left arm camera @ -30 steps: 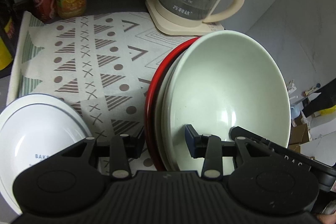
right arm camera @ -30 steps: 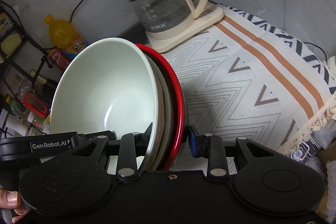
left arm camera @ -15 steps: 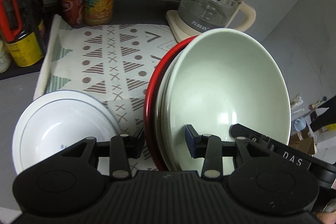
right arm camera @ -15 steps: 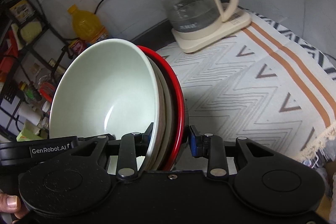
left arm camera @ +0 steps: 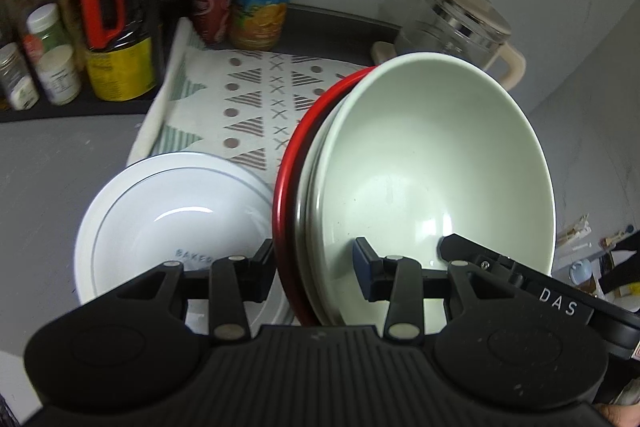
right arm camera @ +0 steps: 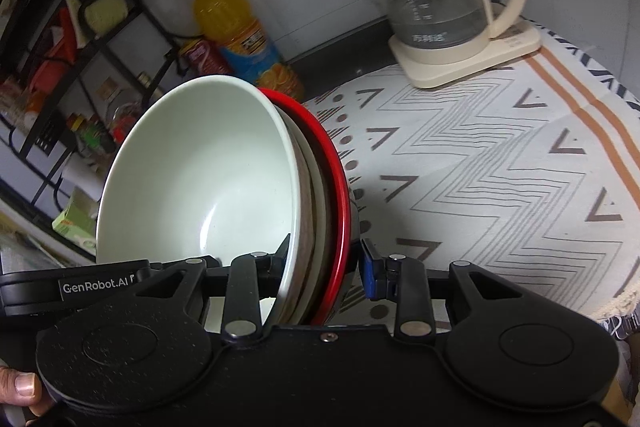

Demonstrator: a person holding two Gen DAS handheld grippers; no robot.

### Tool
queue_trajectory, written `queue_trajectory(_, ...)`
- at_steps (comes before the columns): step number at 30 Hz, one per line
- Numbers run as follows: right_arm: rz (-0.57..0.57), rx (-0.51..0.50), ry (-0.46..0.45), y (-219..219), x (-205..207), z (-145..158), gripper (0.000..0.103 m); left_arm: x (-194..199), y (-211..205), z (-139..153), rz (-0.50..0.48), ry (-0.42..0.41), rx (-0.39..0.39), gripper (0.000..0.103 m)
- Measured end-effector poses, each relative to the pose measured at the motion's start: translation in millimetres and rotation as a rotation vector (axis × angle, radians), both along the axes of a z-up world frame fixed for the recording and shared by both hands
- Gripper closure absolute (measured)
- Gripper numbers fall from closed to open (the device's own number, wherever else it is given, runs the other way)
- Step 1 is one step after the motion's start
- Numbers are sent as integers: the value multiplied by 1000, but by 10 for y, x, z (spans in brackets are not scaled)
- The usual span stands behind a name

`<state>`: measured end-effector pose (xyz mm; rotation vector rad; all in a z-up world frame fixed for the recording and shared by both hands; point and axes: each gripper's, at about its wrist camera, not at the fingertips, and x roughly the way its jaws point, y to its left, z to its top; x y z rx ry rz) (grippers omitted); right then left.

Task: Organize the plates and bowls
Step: 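Lift the red bowl stack with both grippers and carry it over the plates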

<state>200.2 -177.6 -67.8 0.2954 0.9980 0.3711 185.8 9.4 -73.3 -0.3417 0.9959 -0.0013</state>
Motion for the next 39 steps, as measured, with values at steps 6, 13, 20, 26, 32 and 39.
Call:
queue_trajectory(6, 52, -1, 8, 197, -35, -24, 72, -136, 148, -2, 54, 8, 1, 63)
queue_trajectory(13, 122, -8, 29, 461, -65, -69, 72, -308, 404, -34, 119, 20, -1, 63)
queue_trajectory(20, 171, -27, 64, 687, -69, -163, 72, -459, 636, -153, 179, 50, -22, 63)
queue_trajectory(26, 207, -43, 92, 893, -44, -259, 72, -526, 828, -271, 223, 74, -46, 63)
queue_trajectory(32, 224, -61, 120, 1071, 15, -358, 72, -552, 1019, -406, 255, 101, -63, 63)
queue_trajectory(39, 224, -89, 153, 1152, 90, -476, 72, -462, 1177, -566, 261, 136, -91, 63)
